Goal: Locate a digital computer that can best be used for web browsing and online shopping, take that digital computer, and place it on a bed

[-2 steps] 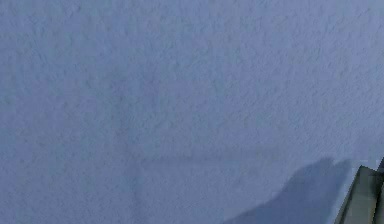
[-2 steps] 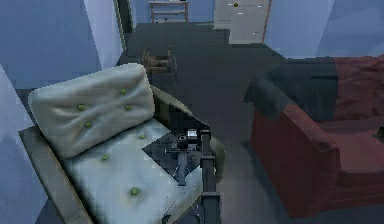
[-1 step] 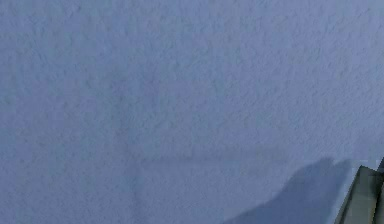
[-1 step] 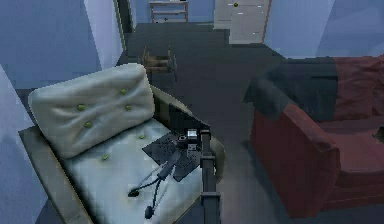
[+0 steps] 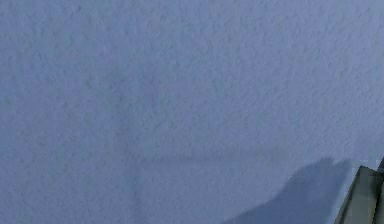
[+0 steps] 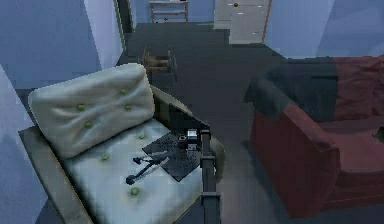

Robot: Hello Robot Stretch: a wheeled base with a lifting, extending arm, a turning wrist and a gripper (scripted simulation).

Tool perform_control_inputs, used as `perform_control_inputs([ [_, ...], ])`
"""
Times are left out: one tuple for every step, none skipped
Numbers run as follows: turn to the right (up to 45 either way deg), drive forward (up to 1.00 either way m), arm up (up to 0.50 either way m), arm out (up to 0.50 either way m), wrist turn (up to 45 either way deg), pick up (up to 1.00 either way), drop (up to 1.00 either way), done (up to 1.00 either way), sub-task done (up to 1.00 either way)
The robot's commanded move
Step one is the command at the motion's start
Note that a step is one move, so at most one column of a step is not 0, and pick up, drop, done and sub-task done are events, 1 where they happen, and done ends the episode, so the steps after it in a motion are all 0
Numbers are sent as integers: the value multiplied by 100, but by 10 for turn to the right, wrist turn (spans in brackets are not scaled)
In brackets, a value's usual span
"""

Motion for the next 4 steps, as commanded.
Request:
perform_control_inputs([
  [0,0,0,0,450,0,0,0,0],
  [0,0,0,0,300,0,0,0,0],
  [0,0,-30,0,0,0,0,0,0],
  [0,0,0,0,0,100,0,0,0],
])
